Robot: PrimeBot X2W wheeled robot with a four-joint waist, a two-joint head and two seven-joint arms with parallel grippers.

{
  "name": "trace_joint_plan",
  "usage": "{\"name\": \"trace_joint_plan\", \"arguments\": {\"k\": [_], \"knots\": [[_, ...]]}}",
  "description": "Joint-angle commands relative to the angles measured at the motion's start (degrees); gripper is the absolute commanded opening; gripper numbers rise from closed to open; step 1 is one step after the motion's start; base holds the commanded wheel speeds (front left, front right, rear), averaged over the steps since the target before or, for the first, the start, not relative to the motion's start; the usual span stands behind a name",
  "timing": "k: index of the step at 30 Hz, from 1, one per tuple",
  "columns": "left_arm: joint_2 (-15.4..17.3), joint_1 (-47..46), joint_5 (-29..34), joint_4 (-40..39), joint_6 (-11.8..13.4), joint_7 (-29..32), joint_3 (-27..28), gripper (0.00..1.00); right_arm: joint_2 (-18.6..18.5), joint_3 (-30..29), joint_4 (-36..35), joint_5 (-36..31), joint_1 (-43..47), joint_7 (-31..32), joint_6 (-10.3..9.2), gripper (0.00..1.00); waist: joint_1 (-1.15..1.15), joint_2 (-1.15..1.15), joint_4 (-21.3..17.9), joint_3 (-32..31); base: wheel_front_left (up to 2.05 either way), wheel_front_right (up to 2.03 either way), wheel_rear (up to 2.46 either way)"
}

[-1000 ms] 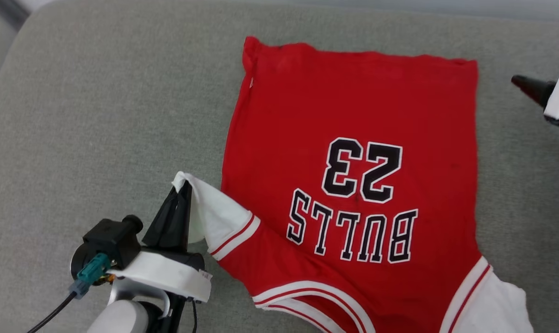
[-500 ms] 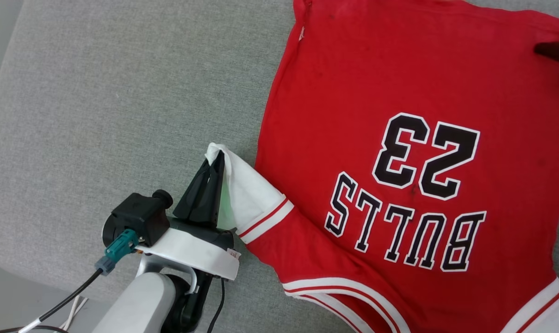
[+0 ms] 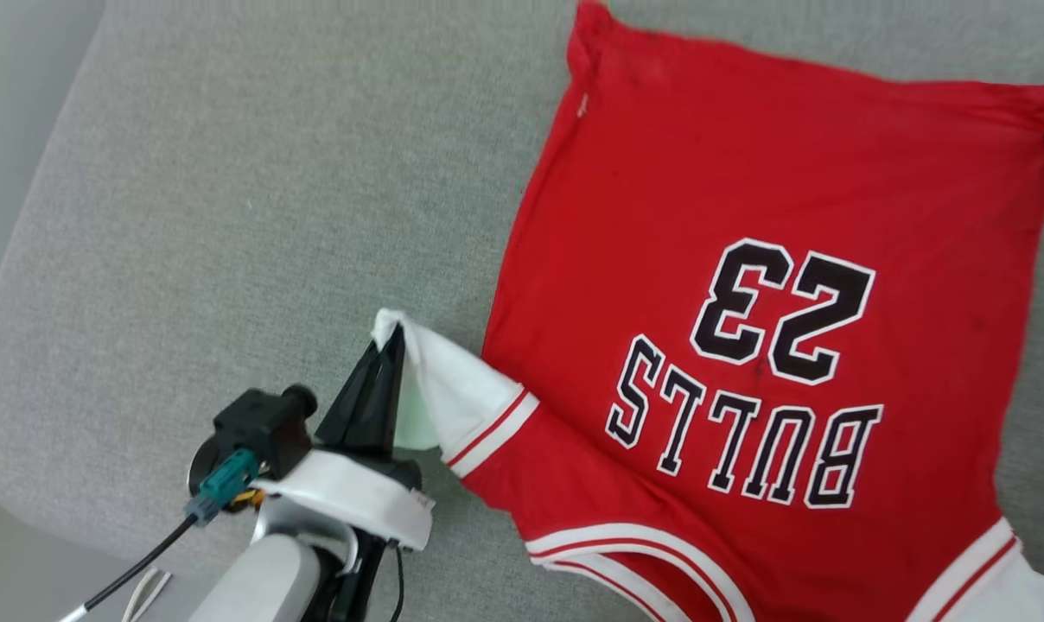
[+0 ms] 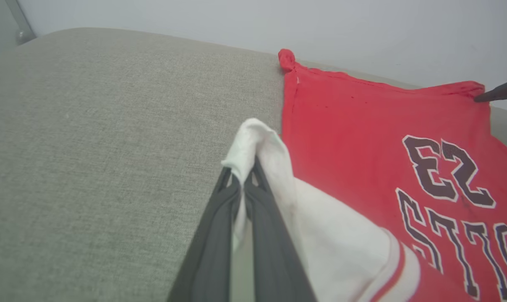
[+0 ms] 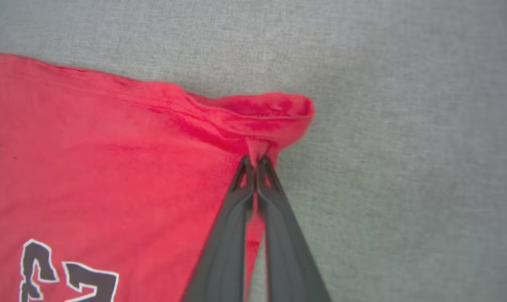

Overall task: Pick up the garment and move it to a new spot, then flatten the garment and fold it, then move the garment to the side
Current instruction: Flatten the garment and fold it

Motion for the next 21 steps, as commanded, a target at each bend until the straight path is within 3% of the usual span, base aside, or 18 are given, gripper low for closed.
{"name": "trace_joint_plan", "arguments": {"k": [1, 7, 13, 17, 21], "knots": [[0.71, 1.45, -0.5, 0.47, 0.54, -0.01, 0.61, 0.0, -0.9, 2.18, -1.39, 0.85, 1.79, -0.27, -0.08, 0.0, -0.01, 0.0, -1.99, -4.12, 0.0, 0.0, 0.0], [2.84, 8.09, -2.9, 1.63, 2.75, 0.69, 2.94, 0.0, -3.85, 11.43, -8.86, 5.95, 9.4, 0.02, -0.08, 0.0, -0.01, 0.0, -7.09, -13.13, 0.0, 0.0, 0.0], [5.02, 14.54, -4.76, 0.73, 5.07, 1.68, 4.96, 0.0, -7.56, 15.46, -16.2, 10.22, 20.61, 1.92, -0.08, 0.0, -0.01, 0.0, -11.7, -20.45, 0.0, 0.0, 0.0], [6.08, 19.0, -6.03, -0.79, 6.83, 2.23, 6.13, 0.0, -9.69, 14.74, -22.08, 13.07, 32.96, 4.17, -0.09, 0.0, -0.01, 0.0, -14.68, -24.43, 0.0, 0.0, 0.0], [6.56, 22.74, -7.82, -1.78, 8.15, 2.82, 7.39, 0.0, -8.43, 11.78, -27.93, 14.29, 46.32, 6.52, -0.09, 0.0, -0.01, 0.0, -18.18, -26.41, 0.0, 0.0, 0.0]]}}
